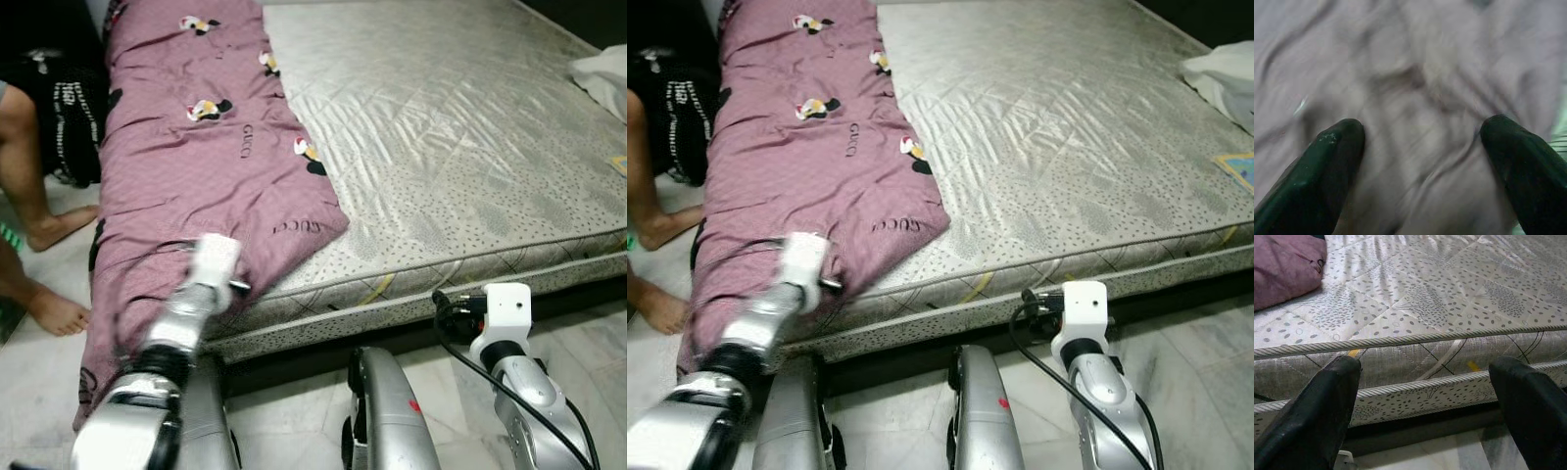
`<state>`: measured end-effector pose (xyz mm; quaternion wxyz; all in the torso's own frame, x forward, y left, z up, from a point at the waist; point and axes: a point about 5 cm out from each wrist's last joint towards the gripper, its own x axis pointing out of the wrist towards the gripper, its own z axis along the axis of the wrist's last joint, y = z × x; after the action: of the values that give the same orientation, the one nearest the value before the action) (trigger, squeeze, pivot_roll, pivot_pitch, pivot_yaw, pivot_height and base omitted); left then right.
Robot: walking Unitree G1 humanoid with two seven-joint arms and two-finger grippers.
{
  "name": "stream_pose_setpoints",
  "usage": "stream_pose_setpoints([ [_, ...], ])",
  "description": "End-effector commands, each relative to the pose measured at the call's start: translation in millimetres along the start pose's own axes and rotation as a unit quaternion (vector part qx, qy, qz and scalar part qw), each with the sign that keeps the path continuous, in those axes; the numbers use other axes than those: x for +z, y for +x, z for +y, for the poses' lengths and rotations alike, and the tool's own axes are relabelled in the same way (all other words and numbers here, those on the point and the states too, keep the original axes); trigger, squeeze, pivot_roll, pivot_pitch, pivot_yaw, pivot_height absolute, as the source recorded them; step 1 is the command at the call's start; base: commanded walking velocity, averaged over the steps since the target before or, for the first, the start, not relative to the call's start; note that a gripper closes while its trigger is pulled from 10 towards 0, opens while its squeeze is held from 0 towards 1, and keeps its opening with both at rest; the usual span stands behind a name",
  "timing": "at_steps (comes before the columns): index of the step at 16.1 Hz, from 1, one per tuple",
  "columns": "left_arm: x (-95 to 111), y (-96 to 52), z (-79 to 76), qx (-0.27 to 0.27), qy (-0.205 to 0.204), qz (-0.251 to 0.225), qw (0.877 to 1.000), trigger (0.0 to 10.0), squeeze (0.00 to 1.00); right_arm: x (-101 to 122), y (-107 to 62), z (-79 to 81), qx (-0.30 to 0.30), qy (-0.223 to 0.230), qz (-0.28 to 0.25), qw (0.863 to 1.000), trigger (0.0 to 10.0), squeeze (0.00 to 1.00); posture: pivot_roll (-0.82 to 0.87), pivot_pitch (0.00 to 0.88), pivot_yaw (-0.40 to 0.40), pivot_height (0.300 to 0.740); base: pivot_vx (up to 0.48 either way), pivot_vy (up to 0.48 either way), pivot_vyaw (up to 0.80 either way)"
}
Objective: Clean up the room
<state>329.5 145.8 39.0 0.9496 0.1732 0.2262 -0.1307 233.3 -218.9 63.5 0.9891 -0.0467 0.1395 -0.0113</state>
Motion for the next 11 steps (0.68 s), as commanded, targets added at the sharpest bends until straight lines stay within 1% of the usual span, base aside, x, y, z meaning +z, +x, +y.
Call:
stream_pose_setpoints([
  [1,9.6,2.7,-17.6,-0.041,0.057,-0.025,0.997,10.0,0.00,6.2,1.9,-2.6,-0.005,-0.004,-0.008,1.000,10.0,0.00,-0.15,0.089,-0.036,0.551,0.000,0.000,0.00],
  [2,7.5,3.0,-33.8,-0.076,0.084,-0.027,0.993,10.0,0.00,7.0,3.3,-1.9,-0.005,-0.006,-0.008,1.000,10.0,0.00,-0.15,0.087,-0.038,0.551,0.000,0.000,0.00],
  [3,-1.8,-0.2,-56.6,-0.132,0.123,-0.024,0.983,10.0,0.00,9.6,5.5,-0.3,-0.002,-0.008,-0.011,1.000,10.0,0.00,-0.15,0.087,-0.043,0.551,0.000,0.000,0.00],
  [4,-8.1,-3.5,-70.3,-0.169,0.149,-0.022,0.974,10.0,0.00,11.1,6.6,0.2,0.000,-0.011,-0.013,1.000,10.0,0.00,-0.15,0.087,-0.043,0.551,0.000,0.000,0.00],
  [5,-9.5,-5.5,-76.6,-0.187,0.198,-0.033,0.962,10.0,0.00,11.7,7.5,-0.3,0.000,-0.012,-0.013,1.000,10.0,0.00,-0.15,0.087,-0.048,0.551,0.000,0.000,0.00],
  [6,-8.3,-6.4,-80.3,-0.203,0.212,-0.039,0.955,10.0,0.00,12.0,8.9,-1.1,-0.001,-0.014,-0.013,1.000,10.0,0.00,-0.15,0.084,-0.050,0.551,0.000,0.000,0.00],
  [7,-4.9,-6.5,-82.4,-0.211,0.206,-0.048,0.954,10.0,0.00,12.8,10.5,-1.3,-0.001,-0.015,-0.013,1.000,10.0,0.00,-0.15,0.084,-0.050,0.551,0.000,0.000,0.00],
  [8,2.9,-4.9,-78.5,-0.186,0.196,-0.069,0.960,10.0,0.00,13.7,12.1,-0.9,-0.001,-0.016,-0.014,1.000,10.0,0.00,-0.15,0.080,-0.048,0.551,0.000,0.000,0.00],
  [9,12.0,-3.6,-71.4,-0.154,0.174,-0.092,0.968,10.0,0.00,14.9,13.3,-0.4,-0.001,-0.016,-0.016,1.000,10.0,0.00,-0.14,0.077,-0.046,0.551,0.000,0.000,0.00],
  [10,25.6,-3.7,-59.8,-0.109,0.146,-0.133,0.974,10.0,0.00,16.0,14.2,-0.1,-0.002,-0.016,-0.019,1.000,10.0,0.00,-0.14,0.077,-0.046,0.551,0.000,0.000,0.00],
  [11,33.1,-4.6,-53.0,-0.085,0.134,-0.156,0.975,10.0,0.00,16.2,14.3,-0.1,-0.002,-0.016,-0.020,1.000,10.0,0.00,-0.14,0.076,-0.044,0.551,0.000,0.000,0.00],
])
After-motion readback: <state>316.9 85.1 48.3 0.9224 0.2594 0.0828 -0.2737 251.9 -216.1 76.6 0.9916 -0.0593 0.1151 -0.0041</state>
